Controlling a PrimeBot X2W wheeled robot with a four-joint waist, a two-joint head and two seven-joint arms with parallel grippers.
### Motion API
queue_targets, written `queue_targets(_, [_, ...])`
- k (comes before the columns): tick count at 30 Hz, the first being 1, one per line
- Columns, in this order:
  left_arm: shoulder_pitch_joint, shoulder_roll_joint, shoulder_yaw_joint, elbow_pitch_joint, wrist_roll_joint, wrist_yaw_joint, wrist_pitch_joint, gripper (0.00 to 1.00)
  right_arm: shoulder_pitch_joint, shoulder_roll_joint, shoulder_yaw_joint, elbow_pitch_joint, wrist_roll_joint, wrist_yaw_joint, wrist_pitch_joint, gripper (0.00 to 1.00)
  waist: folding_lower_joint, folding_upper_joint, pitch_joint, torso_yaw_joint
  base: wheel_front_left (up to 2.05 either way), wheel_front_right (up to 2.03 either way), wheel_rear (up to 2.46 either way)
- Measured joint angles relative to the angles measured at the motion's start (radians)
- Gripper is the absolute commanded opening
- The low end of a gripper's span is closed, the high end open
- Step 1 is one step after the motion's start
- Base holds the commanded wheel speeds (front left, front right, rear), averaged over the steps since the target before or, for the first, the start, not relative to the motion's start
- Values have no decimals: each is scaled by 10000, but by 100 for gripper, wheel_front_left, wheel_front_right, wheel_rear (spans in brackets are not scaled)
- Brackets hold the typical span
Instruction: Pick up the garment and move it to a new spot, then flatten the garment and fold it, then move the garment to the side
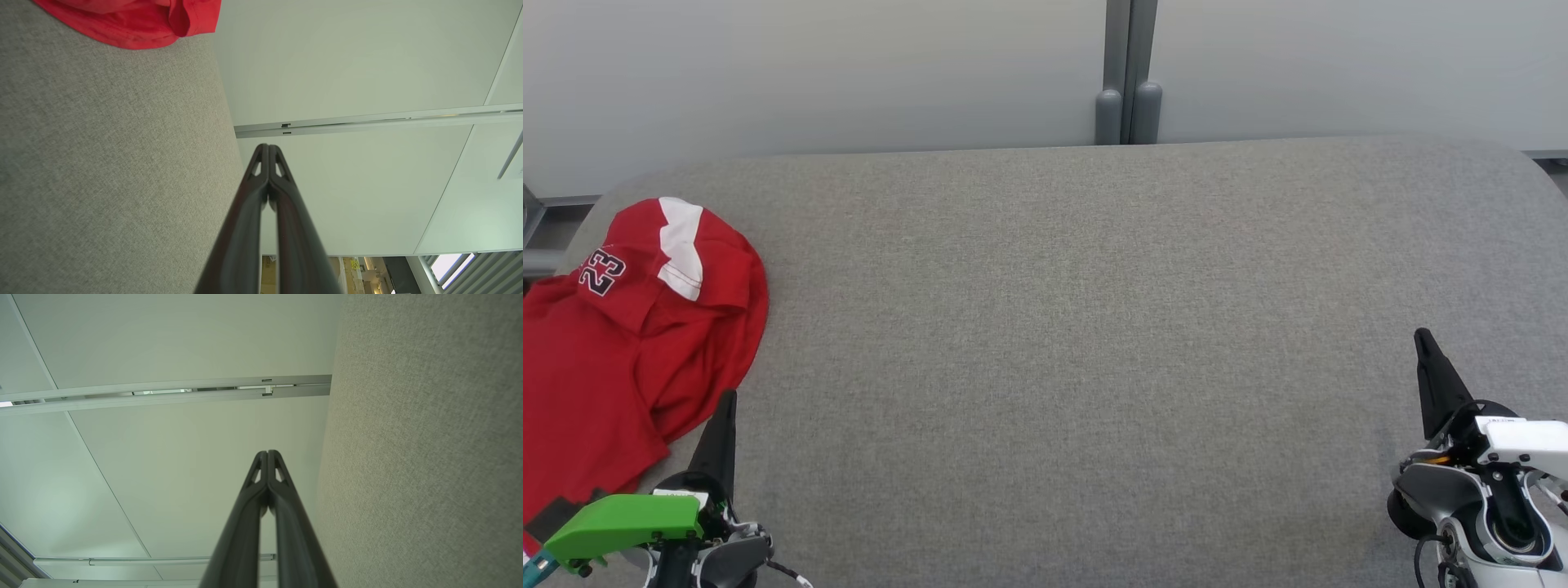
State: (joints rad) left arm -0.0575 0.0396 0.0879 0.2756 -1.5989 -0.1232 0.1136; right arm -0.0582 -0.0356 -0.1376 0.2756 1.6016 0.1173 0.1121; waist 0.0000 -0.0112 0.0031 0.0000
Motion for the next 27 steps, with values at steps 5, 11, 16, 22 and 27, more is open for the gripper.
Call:
queue_targets(5, [0,0,0,0,0,0,0,0,0,0,0,0,0,0,0,0,0,0,0,0,0,0,0])
queue_targets(11, [0,0,0,0,0,0,0,0,0,0,0,0,0,0,0,0,0,0,0,0,0,0,0])
queue_targets(16, [0,0,0,0,0,0,-2,0,0,0,0,0,0,0,0,0,0,0,0,0,0,0,0])
queue_targets(22, [0,0,0,0,0,0,0,0,0,0,0,0,0,0,0,0,0,0,0,0,0,0,0])
queue_targets(27, [0,0,0,0,0,0,0,0,0,0,0,0,0,0,0,0,0,0,0,0,0,0,0])
